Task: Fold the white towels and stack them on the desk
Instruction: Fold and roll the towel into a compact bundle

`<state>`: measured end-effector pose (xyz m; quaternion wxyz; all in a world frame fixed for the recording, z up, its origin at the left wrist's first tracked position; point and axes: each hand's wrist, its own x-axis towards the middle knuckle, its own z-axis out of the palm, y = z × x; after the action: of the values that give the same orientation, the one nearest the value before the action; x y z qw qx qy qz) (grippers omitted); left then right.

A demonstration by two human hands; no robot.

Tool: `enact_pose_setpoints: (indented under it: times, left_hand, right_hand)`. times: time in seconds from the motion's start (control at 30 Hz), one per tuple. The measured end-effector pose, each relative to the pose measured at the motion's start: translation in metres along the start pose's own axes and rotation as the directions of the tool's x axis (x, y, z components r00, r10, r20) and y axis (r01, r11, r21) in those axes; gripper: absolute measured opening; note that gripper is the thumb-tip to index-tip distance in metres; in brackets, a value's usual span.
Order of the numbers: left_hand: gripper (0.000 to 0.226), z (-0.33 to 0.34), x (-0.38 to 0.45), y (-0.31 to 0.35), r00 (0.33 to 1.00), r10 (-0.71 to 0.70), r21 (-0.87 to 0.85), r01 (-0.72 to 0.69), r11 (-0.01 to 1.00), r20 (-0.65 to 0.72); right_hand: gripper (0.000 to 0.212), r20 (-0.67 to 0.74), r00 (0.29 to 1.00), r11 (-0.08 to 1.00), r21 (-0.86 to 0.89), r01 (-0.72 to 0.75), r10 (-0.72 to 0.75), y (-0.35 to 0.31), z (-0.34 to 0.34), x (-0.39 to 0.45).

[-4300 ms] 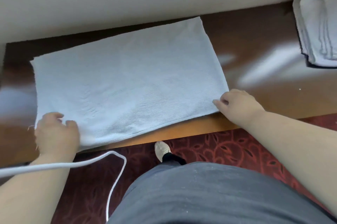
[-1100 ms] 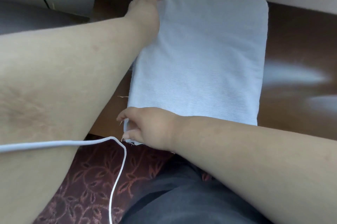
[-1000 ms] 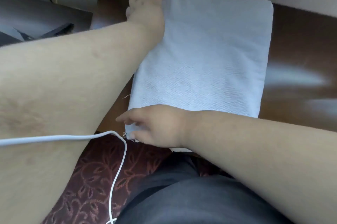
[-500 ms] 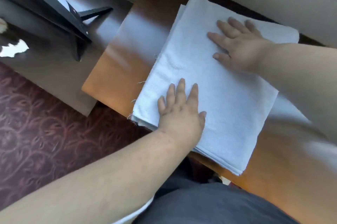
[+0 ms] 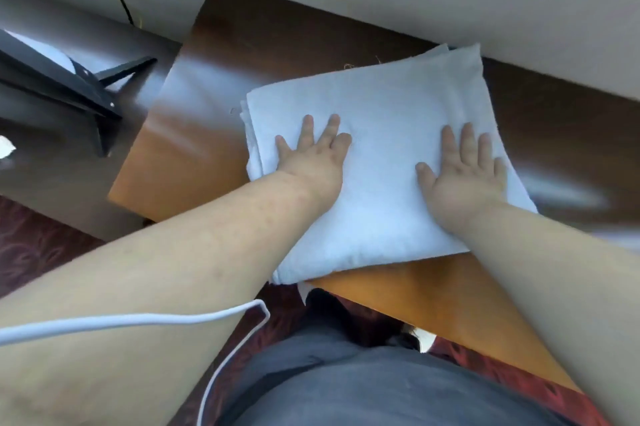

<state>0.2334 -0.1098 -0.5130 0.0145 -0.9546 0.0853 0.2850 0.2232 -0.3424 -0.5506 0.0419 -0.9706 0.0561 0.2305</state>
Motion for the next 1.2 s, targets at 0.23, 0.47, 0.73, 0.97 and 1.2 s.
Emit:
enact_pose_setpoints:
  times: [0.23, 0.47, 0.73, 0.97, 1.2]
  left_hand:
    - [0.108, -0.028, 0.044, 0.034, 0.921, 0.386, 0.144, -0.390, 0.910, 0.055]
    - [0.048, -0.007, 0.031, 0.074, 0.916, 0.329, -0.072, -0.354, 0.933, -0.231]
    - [0.052, 0.033, 0.007, 0.042, 0.894, 0.200, -0.122, -0.268, 0.956, -0.402]
    - [0.064, 0.019, 0.010, -0.010, 0.854, -0.381, -0.538, 0.147, 0.830, -0.355]
    - [0.036, 0.024, 0.015, -0.015, 0.823, -0.458, -0.728, 0.081, 0.681, -0.337]
  right_hand:
    - [0.085, 0.201, 0.957, 0.968, 0.098, -0.232, 0.209, 0.060, 0.025, -0.101]
    - [0.064, -0.131, 0.935, 0.833, 0.507, -0.222, 0.329, 0.069, -0.012, -0.060]
    - [0.050, -0.033, 0.797, 0.275, 0.947, -0.169, 0.603, 0.094, -0.040, 0.004]
    - [0.015, -0.137, 0.781, 0.361, 0.925, -0.120, 0.609, 0.090, -0.049, 0.008]
    - [0.031, -0.172, 0.823, 0.469, 0.875, -0.125, 0.542, 0.080, -0.048, 0.028]
